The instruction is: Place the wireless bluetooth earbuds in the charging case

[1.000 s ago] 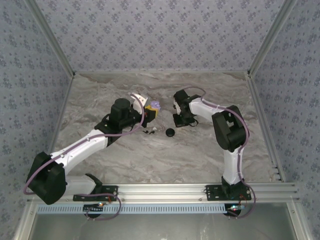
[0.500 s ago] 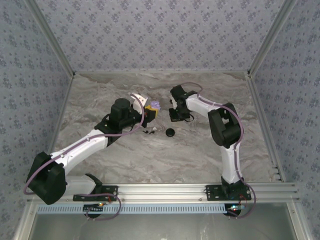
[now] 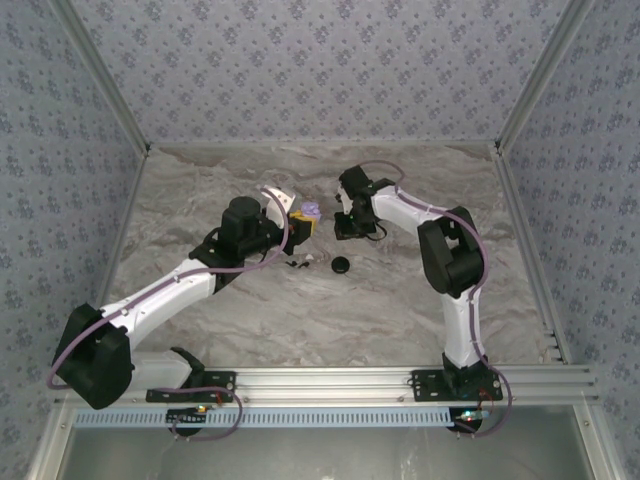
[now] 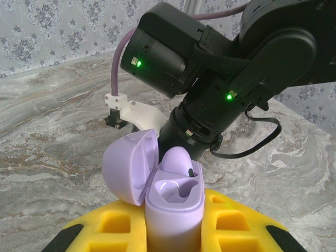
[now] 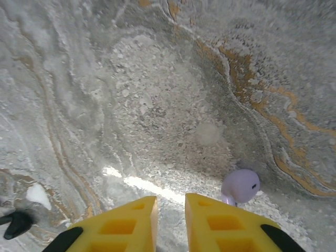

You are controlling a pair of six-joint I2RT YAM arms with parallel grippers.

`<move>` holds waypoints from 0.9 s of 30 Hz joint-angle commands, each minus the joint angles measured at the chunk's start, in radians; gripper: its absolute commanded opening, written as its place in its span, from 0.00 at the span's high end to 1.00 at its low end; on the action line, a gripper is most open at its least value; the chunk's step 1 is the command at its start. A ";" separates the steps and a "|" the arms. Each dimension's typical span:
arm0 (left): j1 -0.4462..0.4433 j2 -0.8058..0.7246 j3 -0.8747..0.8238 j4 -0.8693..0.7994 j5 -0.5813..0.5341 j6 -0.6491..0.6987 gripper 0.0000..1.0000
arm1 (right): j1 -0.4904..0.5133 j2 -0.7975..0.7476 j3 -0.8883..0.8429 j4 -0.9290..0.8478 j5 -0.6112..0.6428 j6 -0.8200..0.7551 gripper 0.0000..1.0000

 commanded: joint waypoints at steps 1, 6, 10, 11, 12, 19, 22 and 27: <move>-0.003 -0.031 0.009 0.005 -0.003 0.018 0.91 | -0.007 -0.035 0.043 -0.043 0.056 -0.011 0.75; -0.004 -0.034 0.012 0.004 -0.003 0.020 0.90 | -0.015 0.008 0.076 -0.095 0.093 -0.009 0.72; -0.004 -0.036 0.014 0.001 -0.002 0.021 0.91 | -0.019 0.040 0.102 -0.120 0.096 -0.008 0.70; -0.004 -0.036 0.014 -0.001 -0.003 0.021 0.90 | -0.019 0.046 0.109 -0.124 0.095 -0.008 0.70; -0.003 -0.036 0.013 -0.001 -0.001 0.021 0.90 | -0.019 0.053 0.116 -0.130 0.095 -0.008 0.69; -0.004 -0.039 0.012 -0.005 -0.002 0.021 0.90 | -0.022 0.091 0.150 -0.164 0.106 -0.008 0.67; -0.003 -0.039 0.012 -0.003 -0.002 0.021 0.90 | -0.022 0.100 0.158 -0.169 0.116 -0.008 0.66; -0.002 -0.036 0.011 -0.003 -0.003 0.023 0.91 | -0.023 0.121 0.172 -0.182 0.126 -0.005 0.66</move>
